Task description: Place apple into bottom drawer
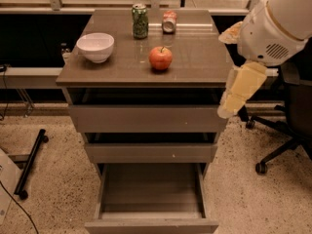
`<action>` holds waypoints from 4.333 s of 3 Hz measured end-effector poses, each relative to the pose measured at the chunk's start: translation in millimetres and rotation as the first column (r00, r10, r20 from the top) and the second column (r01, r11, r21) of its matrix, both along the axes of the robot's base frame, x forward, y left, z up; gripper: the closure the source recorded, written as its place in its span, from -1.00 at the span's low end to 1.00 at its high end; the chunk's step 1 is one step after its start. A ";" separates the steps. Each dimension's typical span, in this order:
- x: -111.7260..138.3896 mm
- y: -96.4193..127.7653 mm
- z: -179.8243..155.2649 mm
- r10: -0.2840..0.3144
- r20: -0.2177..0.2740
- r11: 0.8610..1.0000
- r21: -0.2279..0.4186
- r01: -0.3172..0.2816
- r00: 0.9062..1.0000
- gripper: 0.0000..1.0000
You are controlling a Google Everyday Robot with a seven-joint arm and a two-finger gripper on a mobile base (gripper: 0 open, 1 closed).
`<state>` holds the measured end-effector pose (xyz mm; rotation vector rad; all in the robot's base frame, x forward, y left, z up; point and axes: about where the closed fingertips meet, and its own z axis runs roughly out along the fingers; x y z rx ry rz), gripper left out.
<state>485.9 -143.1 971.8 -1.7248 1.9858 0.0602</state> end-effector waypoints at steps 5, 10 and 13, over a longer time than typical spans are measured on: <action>91.1 59.9 -23.1 0.102 -0.005 0.985 0.143 -0.100 0.995 -1.00; 247.4 112.0 -76.5 -0.071 -0.027 0.881 0.466 0.075 0.997 -1.00; 269.4 118.3 -116.9 -0.089 -0.131 0.861 0.489 0.142 0.987 -0.17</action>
Offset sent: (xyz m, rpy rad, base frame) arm 0.0837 0.0545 -0.0111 0.1288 -0.0275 0.1298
